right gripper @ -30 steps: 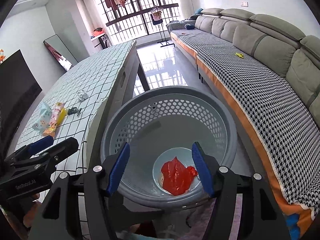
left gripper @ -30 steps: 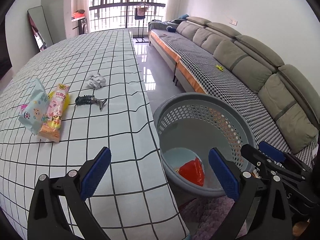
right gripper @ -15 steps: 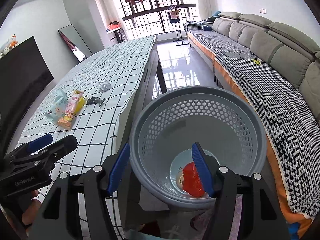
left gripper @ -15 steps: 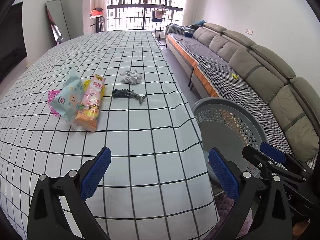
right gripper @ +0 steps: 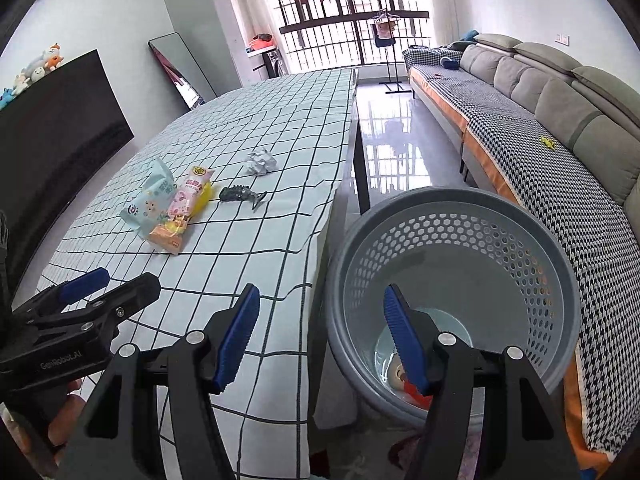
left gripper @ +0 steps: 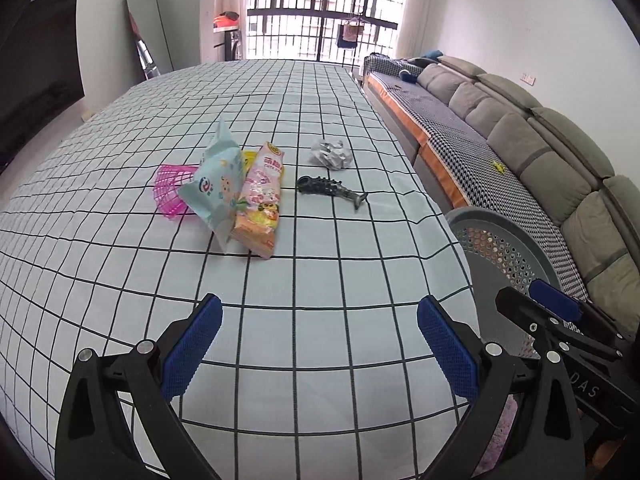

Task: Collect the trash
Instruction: 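Reach the left tool to the blue wipes packet and close on it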

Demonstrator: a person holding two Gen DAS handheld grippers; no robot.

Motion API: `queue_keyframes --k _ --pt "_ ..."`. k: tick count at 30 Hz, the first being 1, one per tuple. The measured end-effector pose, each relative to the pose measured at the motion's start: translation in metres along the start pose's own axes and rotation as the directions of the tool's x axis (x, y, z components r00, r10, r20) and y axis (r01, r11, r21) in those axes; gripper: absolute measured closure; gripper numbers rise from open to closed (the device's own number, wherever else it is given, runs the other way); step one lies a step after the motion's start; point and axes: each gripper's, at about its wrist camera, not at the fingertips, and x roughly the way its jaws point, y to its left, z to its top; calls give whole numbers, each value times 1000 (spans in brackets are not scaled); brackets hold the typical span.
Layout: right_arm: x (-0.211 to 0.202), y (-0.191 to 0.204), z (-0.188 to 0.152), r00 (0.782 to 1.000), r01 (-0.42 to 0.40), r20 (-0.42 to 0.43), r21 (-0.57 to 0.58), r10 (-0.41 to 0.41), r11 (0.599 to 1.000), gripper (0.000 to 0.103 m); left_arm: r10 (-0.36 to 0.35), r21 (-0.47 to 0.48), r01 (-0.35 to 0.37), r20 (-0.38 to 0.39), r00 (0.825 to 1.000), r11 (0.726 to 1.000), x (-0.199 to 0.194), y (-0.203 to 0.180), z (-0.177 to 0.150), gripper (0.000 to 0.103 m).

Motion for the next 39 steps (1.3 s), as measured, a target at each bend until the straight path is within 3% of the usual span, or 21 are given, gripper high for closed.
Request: queue_keyframes --k 15,39 --pt "25 38 24 998 -54 -15 -75 53 996 41 64 -57 -63 15 998 996 0 46 21 7" --pt "71 62 58 993 -97 -75 -101 89 990 41 151 -110 -156 -49 987 982 64 91 71 8"
